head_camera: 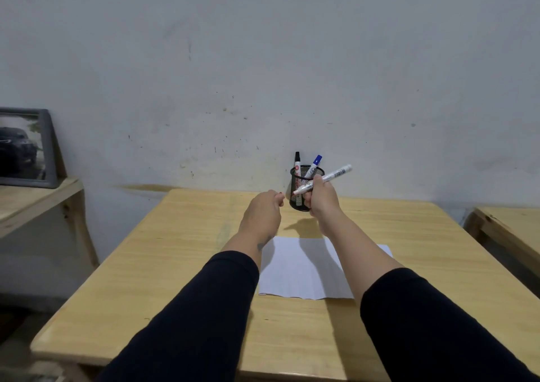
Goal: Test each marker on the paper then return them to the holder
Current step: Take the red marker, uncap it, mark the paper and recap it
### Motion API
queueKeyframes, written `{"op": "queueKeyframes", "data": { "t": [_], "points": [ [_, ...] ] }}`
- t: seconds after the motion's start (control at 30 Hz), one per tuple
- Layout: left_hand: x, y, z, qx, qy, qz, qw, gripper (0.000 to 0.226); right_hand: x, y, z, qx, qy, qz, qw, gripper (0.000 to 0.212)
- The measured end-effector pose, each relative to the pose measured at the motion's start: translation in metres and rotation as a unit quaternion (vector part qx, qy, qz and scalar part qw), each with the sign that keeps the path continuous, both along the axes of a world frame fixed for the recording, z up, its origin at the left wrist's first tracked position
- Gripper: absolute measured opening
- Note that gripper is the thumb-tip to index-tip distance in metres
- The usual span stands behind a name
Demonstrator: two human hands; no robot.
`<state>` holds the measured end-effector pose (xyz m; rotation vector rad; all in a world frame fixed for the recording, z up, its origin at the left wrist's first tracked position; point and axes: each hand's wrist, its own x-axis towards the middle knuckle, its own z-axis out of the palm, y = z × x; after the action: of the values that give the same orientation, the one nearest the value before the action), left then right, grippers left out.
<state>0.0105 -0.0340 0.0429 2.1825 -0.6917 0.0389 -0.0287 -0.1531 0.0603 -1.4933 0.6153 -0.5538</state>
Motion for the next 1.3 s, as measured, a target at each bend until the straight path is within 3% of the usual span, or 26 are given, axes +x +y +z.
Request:
{"op": "queueKeyframes", "data": {
  "t": [0.27,0.43,0.57,0.77,1.0,1.3],
  "points": [
    [0.015,0.036,-0.055,0.066,0.007,0.09,0.994,0.024,0.003,-0.005,-0.025,0.022,0.003,0.0,1.0,0.03],
    [0.012,0.04,-0.083,0.11,-0.056,0.109,0.986,0.026,0.005,0.01,-0.046,0.049,-0.008,0.022,0.999,0.017],
    [0.014,0.039,-0.084,0.137,-0.07,0.105,0.982,0.038,0.006,0.019,-0.058,0.007,-0.018,0.032,0.999,0.014],
    [0.017,0.038,-0.089,0.196,-0.056,0.087,0.975,0.056,0.016,0.032,-0.074,0.107,-0.058,0.085,0.989,0.002],
    [0.017,0.037,-0.087,0.219,-0.039,0.075,0.972,0.059,0.017,0.035,-0.081,0.003,-0.046,0.012,0.999,0.031],
    [0.019,0.037,-0.088,0.246,-0.041,0.065,0.966,0.061,0.017,0.039,-0.078,-0.063,-0.016,0.0,0.998,0.02]
  ]
}}
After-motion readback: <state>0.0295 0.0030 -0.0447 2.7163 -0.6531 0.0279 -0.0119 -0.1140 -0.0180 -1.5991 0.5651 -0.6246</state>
